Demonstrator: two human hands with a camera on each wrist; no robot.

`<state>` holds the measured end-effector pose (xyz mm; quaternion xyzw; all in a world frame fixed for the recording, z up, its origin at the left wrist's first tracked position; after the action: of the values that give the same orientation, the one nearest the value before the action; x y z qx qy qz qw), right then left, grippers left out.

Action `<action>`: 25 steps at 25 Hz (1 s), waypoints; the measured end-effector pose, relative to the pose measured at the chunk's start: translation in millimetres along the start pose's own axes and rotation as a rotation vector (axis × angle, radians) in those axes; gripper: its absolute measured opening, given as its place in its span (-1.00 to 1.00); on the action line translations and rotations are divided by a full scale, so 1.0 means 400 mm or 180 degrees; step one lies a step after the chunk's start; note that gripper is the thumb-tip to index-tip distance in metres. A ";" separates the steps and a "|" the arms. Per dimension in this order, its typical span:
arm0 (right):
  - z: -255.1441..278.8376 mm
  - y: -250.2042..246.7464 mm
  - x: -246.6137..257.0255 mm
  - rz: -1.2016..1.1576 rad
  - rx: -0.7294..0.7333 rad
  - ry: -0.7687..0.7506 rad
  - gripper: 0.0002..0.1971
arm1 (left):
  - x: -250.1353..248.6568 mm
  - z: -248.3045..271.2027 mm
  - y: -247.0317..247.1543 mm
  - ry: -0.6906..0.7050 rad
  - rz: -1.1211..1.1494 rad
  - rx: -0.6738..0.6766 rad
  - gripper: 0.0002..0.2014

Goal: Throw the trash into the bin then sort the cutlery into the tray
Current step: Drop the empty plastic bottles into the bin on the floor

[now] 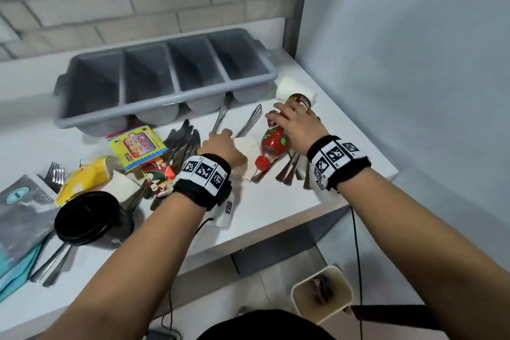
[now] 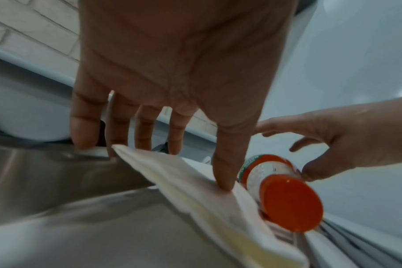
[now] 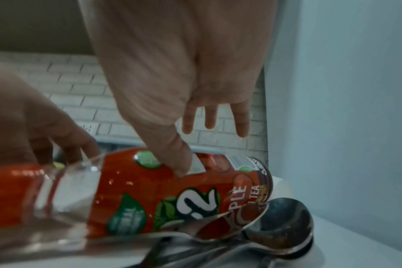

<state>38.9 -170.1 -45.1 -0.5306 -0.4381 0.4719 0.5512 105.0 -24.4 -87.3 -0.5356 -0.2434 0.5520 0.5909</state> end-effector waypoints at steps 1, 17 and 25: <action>-0.016 0.013 0.008 0.0237 0.0129 -0.0094 -0.13 | 0.002 -0.004 0.002 -0.0009 0.0033 0.0031 -0.21; 0.089 -0.174 -0.054 -0.0276 -0.0962 0.0504 -0.22 | -0.082 0.051 -0.147 0.0619 0.1535 -0.0675 -0.63; 0.543 -0.046 -0.266 -0.1810 -0.2284 0.2151 -0.25 | -0.333 0.289 0.028 0.1780 0.2203 -0.0004 -0.41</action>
<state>-192.0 -237.7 -13.3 -0.6674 -0.4959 -0.0694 0.5513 -37.1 -106.1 -21.3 -0.7146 0.1190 0.5511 0.4142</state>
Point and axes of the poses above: each hand's wrist, its own z-axis away from the middle knuckle, its own y-axis out of the palm, x = y × z, the point moved 10 cm from there along -z, towards the middle knuckle, and after that the axes turned 1 degree about -z, right-handed, at the moved point
